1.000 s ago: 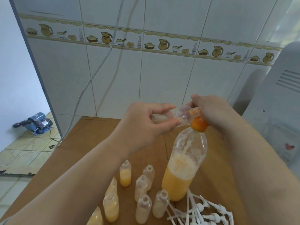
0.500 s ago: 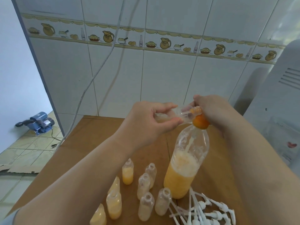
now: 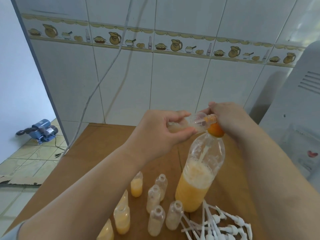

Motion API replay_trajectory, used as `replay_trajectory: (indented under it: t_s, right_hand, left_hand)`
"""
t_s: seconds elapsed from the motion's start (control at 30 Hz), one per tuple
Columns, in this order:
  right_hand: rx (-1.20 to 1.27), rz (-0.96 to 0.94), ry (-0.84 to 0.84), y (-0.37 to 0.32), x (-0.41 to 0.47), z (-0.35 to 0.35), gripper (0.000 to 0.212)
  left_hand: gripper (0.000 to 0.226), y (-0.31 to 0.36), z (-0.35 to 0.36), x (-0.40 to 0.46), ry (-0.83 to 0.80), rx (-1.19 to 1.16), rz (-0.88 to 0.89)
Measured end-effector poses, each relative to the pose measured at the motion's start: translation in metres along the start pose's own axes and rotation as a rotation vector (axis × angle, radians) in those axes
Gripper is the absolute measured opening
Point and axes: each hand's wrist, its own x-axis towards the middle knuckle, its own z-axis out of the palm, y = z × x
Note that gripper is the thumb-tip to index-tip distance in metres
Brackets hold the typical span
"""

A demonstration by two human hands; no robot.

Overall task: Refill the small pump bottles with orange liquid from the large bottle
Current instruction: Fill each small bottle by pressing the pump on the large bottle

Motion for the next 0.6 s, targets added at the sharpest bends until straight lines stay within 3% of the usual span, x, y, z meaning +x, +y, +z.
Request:
replay_trajectory:
  t_s: [0.1, 0.37, 0.6]
  right_hand:
    - [-0.054, -0.021, -0.02, 0.001, -0.002, 0.001, 0.041]
    - [0.22, -0.01, -0.033, 0.003, 0.003, -0.002, 0.037]
    - [0.115, 0.011, -0.011, 0.004, 0.002, 0.0, 0.034]
  left_hand:
    - [0.046, 0.001, -0.001, -0.001, -0.005, 0.002, -0.009]
    - [0.045, 0.005, -0.003, -0.004, 0.06, 0.024, 0.061]
    - [0.046, 0.003, -0.001, -0.002, 0.046, 0.067, 0.075]
